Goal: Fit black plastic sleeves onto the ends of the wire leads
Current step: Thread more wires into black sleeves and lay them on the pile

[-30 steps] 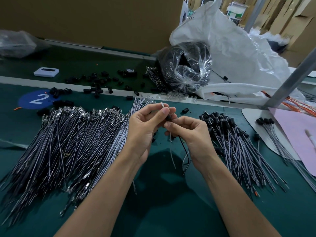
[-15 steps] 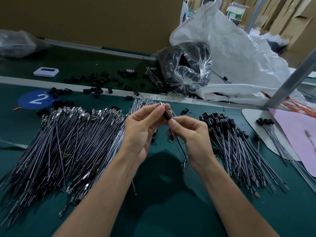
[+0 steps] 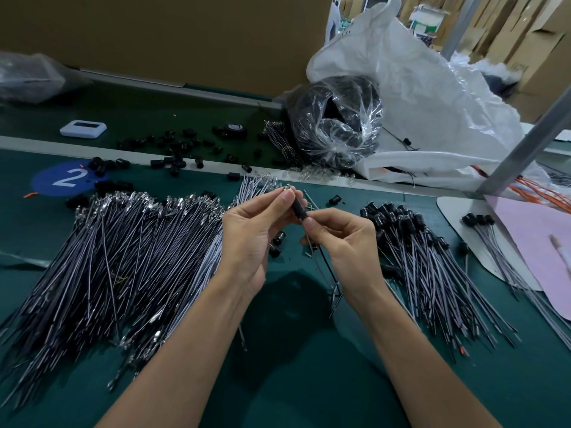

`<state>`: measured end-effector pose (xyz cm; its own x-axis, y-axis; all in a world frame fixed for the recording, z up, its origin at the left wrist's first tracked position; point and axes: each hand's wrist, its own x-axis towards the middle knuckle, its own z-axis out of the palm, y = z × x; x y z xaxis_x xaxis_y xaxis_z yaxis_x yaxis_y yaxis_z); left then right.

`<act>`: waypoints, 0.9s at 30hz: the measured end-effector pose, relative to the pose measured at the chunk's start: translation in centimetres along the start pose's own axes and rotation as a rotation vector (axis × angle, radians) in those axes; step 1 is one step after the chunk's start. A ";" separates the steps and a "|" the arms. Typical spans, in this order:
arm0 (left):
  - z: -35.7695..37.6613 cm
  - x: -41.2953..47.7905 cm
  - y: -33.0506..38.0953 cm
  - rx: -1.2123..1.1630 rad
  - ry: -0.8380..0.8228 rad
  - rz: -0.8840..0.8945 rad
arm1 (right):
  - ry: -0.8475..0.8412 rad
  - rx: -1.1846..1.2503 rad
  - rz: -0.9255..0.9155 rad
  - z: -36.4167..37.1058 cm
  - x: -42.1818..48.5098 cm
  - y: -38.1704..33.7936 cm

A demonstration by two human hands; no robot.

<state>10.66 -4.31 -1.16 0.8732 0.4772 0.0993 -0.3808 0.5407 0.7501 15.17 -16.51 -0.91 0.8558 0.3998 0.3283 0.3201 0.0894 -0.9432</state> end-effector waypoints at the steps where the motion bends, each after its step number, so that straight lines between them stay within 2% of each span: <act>1: 0.0 0.0 0.0 -0.003 0.001 -0.009 | 0.003 -0.008 -0.003 0.0 0.0 0.0; 13: 0.0 -0.1 0.1 0.024 -0.033 0.006 | 0.018 -0.118 -0.018 0.0 -0.1 0.0; 27: -0.1 -0.3 0.1 0.053 -0.036 0.026 | -0.038 -0.076 0.022 -0.1 0.0 0.1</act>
<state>10.35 -4.28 -1.20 0.8741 0.4646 0.1417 -0.3874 0.4909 0.7804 15.19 -16.58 -1.01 0.8472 0.4355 0.3043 0.3328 0.0113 -0.9429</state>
